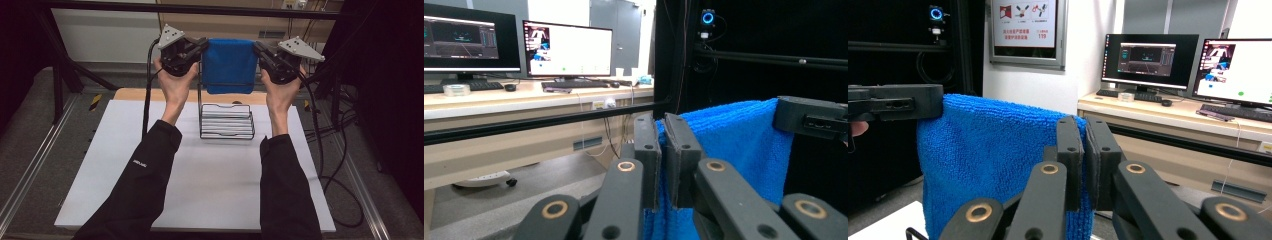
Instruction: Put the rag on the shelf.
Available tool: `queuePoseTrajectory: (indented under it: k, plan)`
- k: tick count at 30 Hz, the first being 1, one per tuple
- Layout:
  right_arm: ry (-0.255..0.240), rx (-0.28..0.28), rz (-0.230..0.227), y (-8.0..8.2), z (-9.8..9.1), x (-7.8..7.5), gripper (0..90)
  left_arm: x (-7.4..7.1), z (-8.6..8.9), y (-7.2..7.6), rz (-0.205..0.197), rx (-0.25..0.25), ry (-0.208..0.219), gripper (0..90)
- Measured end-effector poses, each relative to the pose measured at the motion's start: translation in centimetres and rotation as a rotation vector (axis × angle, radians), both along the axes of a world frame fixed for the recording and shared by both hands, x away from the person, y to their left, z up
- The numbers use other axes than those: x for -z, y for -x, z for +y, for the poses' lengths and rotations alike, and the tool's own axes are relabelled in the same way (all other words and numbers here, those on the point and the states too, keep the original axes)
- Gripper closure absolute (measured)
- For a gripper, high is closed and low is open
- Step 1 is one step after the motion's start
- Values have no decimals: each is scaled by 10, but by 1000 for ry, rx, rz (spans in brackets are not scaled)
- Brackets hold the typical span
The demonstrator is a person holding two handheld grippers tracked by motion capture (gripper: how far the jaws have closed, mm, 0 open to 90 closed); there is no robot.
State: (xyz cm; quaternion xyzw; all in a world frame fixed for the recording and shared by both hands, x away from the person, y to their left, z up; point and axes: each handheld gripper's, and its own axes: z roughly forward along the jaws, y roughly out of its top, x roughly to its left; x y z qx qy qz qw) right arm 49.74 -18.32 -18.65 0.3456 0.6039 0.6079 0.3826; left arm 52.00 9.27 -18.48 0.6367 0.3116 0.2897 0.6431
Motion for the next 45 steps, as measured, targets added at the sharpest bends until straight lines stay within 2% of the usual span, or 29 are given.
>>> queuePoseTrajectory:
  k: [10, 15, 25, 30, 38, 45]
  plan:
    - [3, -12, 32, 4, -5, 14, 864, 16, -2, 3, 14, 19, -34, 851]
    - [-11, -18, 46, 6, -9, 23, 863, 23, -3, 5, 20, 32, -44, 851]
    - [-22, -53, 65, 17, -15, 31, 859, 26, -2, 15, 14, 59, -67, 850]
    - [-11, -62, 72, 22, -17, 34, 858, 28, -2, 21, 26, 79, -67, 850]
    - [1, -77, 90, 26, -20, 43, 856, 36, -2, 26, 43, 92, -100, 850]
    - [24, -90, 127, 28, -22, 50, 854, 40, -2, 32, 66, 110, -122, 848]
